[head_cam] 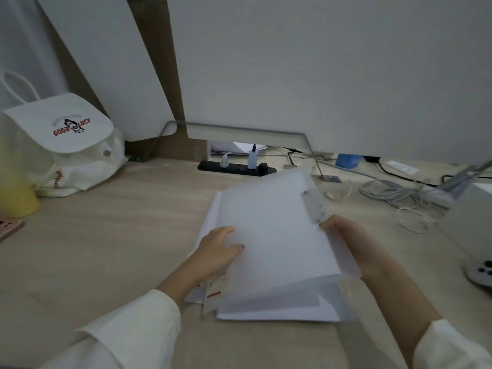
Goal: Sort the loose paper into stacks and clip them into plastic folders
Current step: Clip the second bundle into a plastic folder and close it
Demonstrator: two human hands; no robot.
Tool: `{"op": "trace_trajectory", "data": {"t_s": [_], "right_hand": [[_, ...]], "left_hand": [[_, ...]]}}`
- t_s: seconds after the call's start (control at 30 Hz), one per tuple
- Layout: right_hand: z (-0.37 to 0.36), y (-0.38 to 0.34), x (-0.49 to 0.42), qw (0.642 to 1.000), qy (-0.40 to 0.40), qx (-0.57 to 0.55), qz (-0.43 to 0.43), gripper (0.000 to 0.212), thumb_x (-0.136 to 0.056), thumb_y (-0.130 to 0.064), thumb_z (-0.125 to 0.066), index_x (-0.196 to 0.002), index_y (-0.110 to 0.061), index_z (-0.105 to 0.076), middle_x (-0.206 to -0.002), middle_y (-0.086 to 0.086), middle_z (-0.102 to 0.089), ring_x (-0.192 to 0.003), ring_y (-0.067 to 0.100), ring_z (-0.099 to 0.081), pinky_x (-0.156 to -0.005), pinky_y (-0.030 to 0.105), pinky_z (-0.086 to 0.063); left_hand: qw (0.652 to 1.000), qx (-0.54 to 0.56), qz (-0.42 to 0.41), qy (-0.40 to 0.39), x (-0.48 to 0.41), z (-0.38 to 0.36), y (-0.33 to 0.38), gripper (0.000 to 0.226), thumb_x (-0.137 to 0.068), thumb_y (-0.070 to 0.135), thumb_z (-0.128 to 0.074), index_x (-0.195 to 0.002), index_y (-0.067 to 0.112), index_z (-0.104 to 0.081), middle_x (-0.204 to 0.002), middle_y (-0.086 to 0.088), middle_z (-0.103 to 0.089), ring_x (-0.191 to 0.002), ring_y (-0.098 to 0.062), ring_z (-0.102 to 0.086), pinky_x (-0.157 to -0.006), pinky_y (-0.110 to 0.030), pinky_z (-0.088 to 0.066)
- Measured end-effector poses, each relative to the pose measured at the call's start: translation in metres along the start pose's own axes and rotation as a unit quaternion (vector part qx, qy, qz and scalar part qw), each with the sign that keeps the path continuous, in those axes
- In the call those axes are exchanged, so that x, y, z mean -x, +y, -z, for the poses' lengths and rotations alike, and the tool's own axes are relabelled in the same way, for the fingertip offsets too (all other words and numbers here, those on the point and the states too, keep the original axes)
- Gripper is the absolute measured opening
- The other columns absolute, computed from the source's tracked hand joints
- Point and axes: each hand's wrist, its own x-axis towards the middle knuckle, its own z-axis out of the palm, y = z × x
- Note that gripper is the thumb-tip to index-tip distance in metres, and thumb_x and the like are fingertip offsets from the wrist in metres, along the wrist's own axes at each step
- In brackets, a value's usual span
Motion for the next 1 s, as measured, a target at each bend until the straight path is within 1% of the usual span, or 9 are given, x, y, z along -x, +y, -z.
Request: {"op": "trace_trajectory", "data": {"t_s": [0.1,0.23,0.3,0.4,0.63,0.73,0.83,0.93,1.0], "right_hand": [[0.019,0.016,-0.003,0.998,0.026,0.037,-0.036,0.050,-0.046,-0.018,-0.072,-0.093,-0.002,-0.063,-0.083,0.017,-0.067,-0.065,0.029,-0.067,-0.065,0.032,-0.053],[0.031,0.034,-0.009,0.988,0.105,0.110,-0.024,0.025,-0.083,-0.006,-0.054,-0.106,0.000,-0.059,-0.089,0.017,-0.066,-0.071,0.029,-0.063,-0.065,0.032,-0.050],[0.033,0.038,-0.008,0.975,0.145,0.166,-0.008,0.024,-0.087,-0.003,-0.051,-0.107,0.006,-0.061,-0.093,0.019,-0.067,-0.074,0.029,-0.063,-0.063,0.030,-0.050],[0.038,0.045,-0.009,0.935,0.204,0.291,0.002,0.025,-0.086,-0.011,-0.058,-0.107,0.000,-0.066,-0.105,0.016,-0.067,-0.083,0.027,-0.063,-0.069,0.031,-0.051],[0.027,0.046,-0.009,0.903,0.253,0.347,-0.036,0.057,-0.088,-0.024,-0.060,-0.139,-0.007,-0.040,-0.147,0.015,-0.025,-0.123,0.036,-0.045,-0.104,0.040,-0.035],[0.025,0.049,-0.015,0.915,0.235,0.329,-0.009,0.044,-0.087,-0.015,-0.060,-0.128,-0.001,-0.052,-0.131,0.016,-0.051,-0.106,0.032,-0.057,-0.089,0.036,-0.045],[0.011,0.055,-0.017,0.921,0.214,0.324,0.025,0.023,-0.087,-0.006,-0.055,-0.106,0.002,-0.065,-0.102,0.012,-0.066,-0.080,0.021,-0.060,-0.066,0.026,-0.045],[0.001,0.063,-0.024,0.928,0.224,0.295,0.034,0.043,-0.086,-0.009,-0.058,-0.128,-0.003,-0.055,-0.124,0.012,-0.061,-0.110,0.027,-0.058,-0.093,0.034,-0.045],[-0.004,0.063,-0.028,0.941,0.214,0.260,0.027,0.052,-0.084,-0.011,-0.061,-0.134,-0.005,-0.048,-0.130,0.013,-0.056,-0.116,0.031,-0.055,-0.096,0.036,-0.044]], "left_hand": [[0.997,0.032,0.064,0.004,0.000,-0.005,-0.003,0.064,-0.091,0.029,-0.053,-0.146,0.015,-0.022,-0.153,-0.002,-0.015,-0.132,-0.018,-0.034,-0.101,-0.029,-0.038],[0.987,0.098,0.126,0.023,-0.002,-0.004,-0.004,0.069,-0.089,0.026,-0.056,-0.146,0.014,-0.019,-0.133,-0.005,-0.043,-0.100,-0.017,-0.051,-0.079,-0.028,-0.040],[0.979,0.139,0.148,0.035,-0.005,-0.002,-0.003,0.061,-0.090,0.024,-0.056,-0.142,0.012,-0.026,-0.099,-0.001,-0.055,-0.079,-0.014,-0.056,-0.065,-0.026,-0.042],[0.973,0.152,0.168,0.041,-0.013,0.000,0.002,0.043,-0.090,0.021,-0.056,-0.126,0.002,-0.044,-0.084,-0.003,-0.054,-0.069,-0.015,-0.053,-0.060,-0.026,-0.041],[0.962,0.222,0.161,0.001,-0.020,-0.004,0.008,0.024,-0.088,0.023,-0.059,-0.100,0.003,-0.060,-0.073,-0.009,-0.064,-0.056,-0.017,-0.060,-0.049,-0.021,-0.049],[0.965,0.228,0.123,0.040,-0.024,0.005,0.007,0.015,-0.089,0.023,-0.059,-0.091,0.008,-0.059,-0.067,-0.006,-0.062,-0.044,-0.013,-0.058,-0.039,-0.015,-0.045],[0.974,0.191,0.105,0.066,-0.029,0.022,-0.005,0.023,-0.088,0.030,-0.060,-0.099,0.010,-0.063,-0.074,-0.006,-0.066,-0.059,-0.018,-0.061,-0.050,-0.019,-0.051],[0.986,0.098,0.115,0.073,-0.032,0.035,-0.028,0.034,-0.071,0.051,-0.063,-0.089,0.023,-0.067,-0.099,-0.011,-0.070,-0.096,-0.028,-0.062,-0.092,-0.037,-0.050],[0.984,0.127,0.120,0.043,-0.029,0.038,-0.040,0.029,-0.072,0.045,-0.065,-0.090,0.023,-0.067,-0.094,-0.009,-0.071,-0.091,-0.026,-0.066,-0.088,-0.038,-0.052]]}}
